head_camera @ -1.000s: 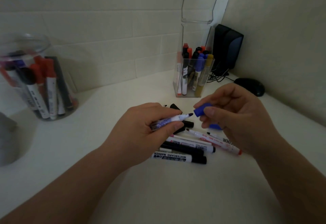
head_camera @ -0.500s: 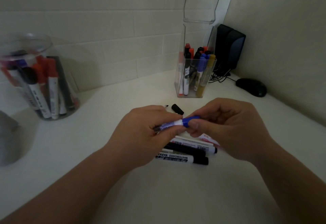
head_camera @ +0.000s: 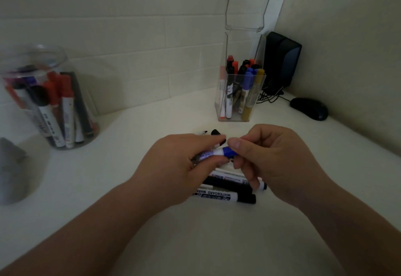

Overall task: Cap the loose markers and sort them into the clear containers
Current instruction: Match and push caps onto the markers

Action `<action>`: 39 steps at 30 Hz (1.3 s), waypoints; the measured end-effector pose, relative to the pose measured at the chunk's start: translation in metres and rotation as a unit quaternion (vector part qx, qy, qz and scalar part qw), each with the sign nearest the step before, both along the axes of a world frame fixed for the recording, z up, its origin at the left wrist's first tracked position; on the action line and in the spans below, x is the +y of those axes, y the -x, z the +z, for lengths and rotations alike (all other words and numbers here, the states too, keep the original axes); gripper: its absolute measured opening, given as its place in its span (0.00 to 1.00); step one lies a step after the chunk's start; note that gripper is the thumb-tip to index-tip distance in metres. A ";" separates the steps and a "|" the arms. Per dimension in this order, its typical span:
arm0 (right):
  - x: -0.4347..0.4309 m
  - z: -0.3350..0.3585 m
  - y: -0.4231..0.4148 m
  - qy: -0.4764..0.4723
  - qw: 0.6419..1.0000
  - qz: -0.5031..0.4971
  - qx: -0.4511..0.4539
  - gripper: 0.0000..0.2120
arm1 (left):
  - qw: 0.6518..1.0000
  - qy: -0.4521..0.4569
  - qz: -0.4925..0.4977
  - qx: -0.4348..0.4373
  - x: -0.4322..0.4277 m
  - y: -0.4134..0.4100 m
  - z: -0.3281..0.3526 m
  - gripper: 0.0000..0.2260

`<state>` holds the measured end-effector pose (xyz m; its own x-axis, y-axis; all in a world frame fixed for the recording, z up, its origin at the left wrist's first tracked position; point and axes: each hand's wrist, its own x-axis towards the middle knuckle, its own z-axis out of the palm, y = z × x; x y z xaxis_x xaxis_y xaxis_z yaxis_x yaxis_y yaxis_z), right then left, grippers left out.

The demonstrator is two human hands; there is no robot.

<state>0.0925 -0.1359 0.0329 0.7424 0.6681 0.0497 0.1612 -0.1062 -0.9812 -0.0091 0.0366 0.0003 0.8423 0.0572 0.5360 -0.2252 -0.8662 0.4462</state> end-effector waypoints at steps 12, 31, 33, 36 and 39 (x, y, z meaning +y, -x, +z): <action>-0.006 -0.003 0.002 0.284 0.855 0.171 -0.399 0.12 | 0.989 0.036 -0.082 0.120 0.021 0.007 0.006 0.11; 0.001 -0.002 0.001 -0.030 0.999 0.020 -0.019 0.11 | 0.954 0.293 -0.049 0.048 -0.015 -0.004 0.010 0.08; 0.002 -0.003 0.002 -0.061 0.998 0.004 0.000 0.13 | 0.841 0.528 -0.067 0.093 -0.022 -0.007 0.014 0.11; 0.004 -0.009 -0.002 -0.062 0.998 -0.001 -0.010 0.05 | 0.695 0.707 -0.076 0.102 -0.021 -0.007 0.016 0.14; 0.004 -0.016 -0.002 -0.028 0.999 0.021 -0.035 0.04 | 0.654 0.745 -0.085 0.100 -0.018 -0.008 0.014 0.14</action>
